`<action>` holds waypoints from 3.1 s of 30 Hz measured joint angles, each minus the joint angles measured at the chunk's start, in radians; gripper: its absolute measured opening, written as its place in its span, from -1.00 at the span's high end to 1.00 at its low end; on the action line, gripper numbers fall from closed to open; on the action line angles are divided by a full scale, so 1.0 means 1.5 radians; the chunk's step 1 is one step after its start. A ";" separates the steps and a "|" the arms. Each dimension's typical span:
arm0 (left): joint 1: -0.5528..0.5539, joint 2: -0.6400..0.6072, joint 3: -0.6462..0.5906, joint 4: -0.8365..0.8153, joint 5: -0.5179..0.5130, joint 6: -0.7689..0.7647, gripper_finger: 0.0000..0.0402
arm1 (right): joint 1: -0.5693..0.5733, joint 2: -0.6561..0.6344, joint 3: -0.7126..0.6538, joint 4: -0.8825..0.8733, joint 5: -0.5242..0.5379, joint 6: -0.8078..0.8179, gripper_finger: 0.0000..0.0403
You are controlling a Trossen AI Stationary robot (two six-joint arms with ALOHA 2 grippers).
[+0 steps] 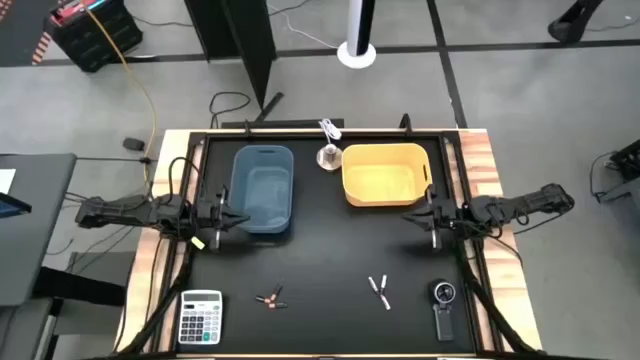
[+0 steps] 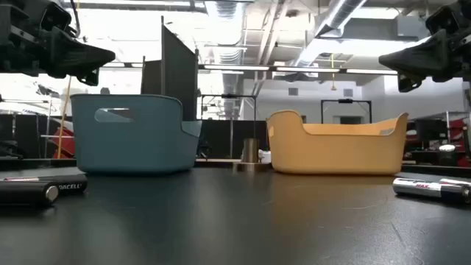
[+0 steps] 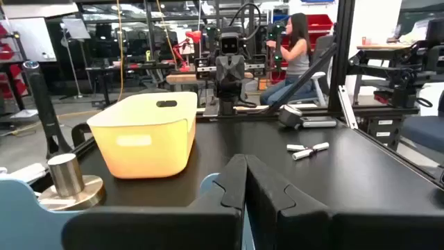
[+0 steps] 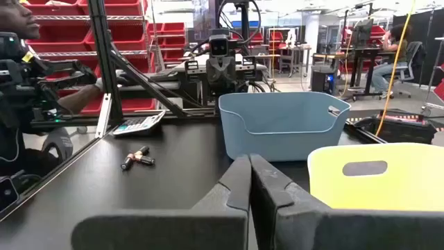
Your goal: Sort batteries
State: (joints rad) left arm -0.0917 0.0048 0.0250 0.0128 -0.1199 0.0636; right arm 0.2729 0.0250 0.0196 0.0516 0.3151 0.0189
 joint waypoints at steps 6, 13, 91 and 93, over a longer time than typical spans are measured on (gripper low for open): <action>0.000 0.000 0.000 0.000 0.000 0.000 1.00 | 0.000 0.000 0.000 0.000 0.000 0.000 0.89; 0.000 0.000 0.000 0.000 0.000 0.000 1.00 | 0.000 0.000 0.000 0.000 0.000 0.000 0.89; 0.000 0.000 0.000 0.031 -0.025 -0.180 1.00 | 0.181 1.065 0.681 -0.487 -0.157 -0.020 -0.04; 0.000 0.000 0.000 0.029 -0.025 -0.180 1.00 | 0.181 1.091 0.681 -0.501 -0.156 -0.041 -0.12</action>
State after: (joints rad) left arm -0.0914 0.0048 0.0250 0.0561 -0.1579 -0.2070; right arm 0.5438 1.6612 1.0416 -0.7004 0.0805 -0.0426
